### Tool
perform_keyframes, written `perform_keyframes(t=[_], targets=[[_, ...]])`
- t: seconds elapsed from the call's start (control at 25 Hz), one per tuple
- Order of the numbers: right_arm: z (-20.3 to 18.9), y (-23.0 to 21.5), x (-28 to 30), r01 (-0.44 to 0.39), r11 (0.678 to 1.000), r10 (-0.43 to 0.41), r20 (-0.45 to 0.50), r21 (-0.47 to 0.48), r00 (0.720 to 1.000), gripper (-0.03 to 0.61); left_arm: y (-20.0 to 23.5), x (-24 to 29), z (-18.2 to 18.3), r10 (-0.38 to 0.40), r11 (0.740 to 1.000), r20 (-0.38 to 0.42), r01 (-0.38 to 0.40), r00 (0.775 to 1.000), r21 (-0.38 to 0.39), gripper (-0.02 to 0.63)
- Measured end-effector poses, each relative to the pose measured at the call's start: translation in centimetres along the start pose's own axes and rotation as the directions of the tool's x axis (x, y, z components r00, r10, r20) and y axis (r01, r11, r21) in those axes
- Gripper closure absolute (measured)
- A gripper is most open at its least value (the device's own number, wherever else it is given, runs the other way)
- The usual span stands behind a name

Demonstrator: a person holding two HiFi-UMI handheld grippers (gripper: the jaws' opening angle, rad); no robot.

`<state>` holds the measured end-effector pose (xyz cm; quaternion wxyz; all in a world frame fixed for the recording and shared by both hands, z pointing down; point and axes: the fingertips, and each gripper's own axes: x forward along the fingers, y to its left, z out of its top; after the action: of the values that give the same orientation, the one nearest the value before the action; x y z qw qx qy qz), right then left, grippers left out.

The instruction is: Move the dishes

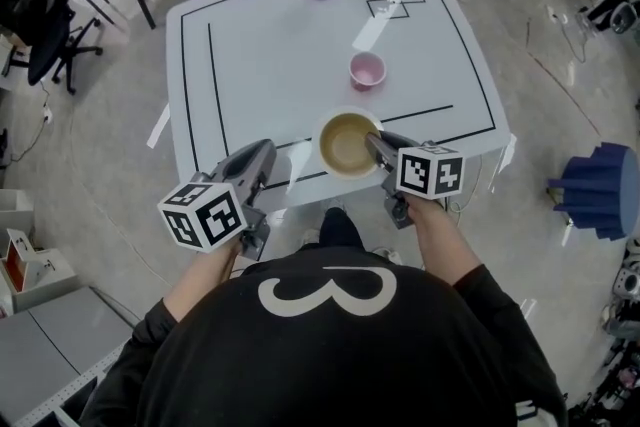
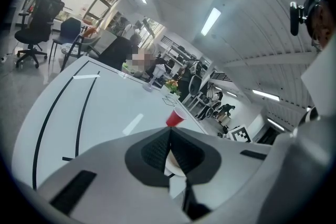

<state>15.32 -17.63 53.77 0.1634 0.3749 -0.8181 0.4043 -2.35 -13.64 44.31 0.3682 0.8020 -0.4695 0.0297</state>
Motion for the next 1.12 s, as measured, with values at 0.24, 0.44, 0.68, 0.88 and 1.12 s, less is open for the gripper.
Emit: perform_keyframes(t=[0.24, 0.44, 0.68, 0.88, 1.12], targets=[[0.7, -0.1, -0.4, -0.007, 1.000, 0.007, 0.015, 0.017, 1.000, 0.548, -0.9, 0.9, 0.6, -0.023, 1.000, -0.009, 0.023, 1.000, 0.022, 0.611], [2.0, -0.1, -1.6, -0.019, 1.000, 0.019, 0.041, 0.018, 0.999, 0.548, -1.1, 1.4, 1.7, -0.024, 0.999, 0.006, 0.024, 1.000, 0.032, 0.611], [3.9, -1.2, -3.5, -0.008, 1.000, 0.008, 0.072, 0.002, 0.997, 0.548, -2.5, 2.7, 2.8, -0.046, 0.998, 0.027, 0.045, 0.999, 0.041, 0.611], [5.3, -3.1, -5.0, 0.005, 1.000, -0.005, 0.087, -0.001, 0.996, 0.548, -4.0, 4.2, 3.8, -0.065, 0.996, 0.042, 0.062, 0.997, 0.059, 0.611], [6.1, -6.5, -5.8, 0.040, 0.999, -0.041, 0.079, 0.005, 0.996, 0.546, -4.5, 5.2, 4.6, -0.065, 0.995, 0.055, 0.060, 0.996, 0.083, 0.611]])
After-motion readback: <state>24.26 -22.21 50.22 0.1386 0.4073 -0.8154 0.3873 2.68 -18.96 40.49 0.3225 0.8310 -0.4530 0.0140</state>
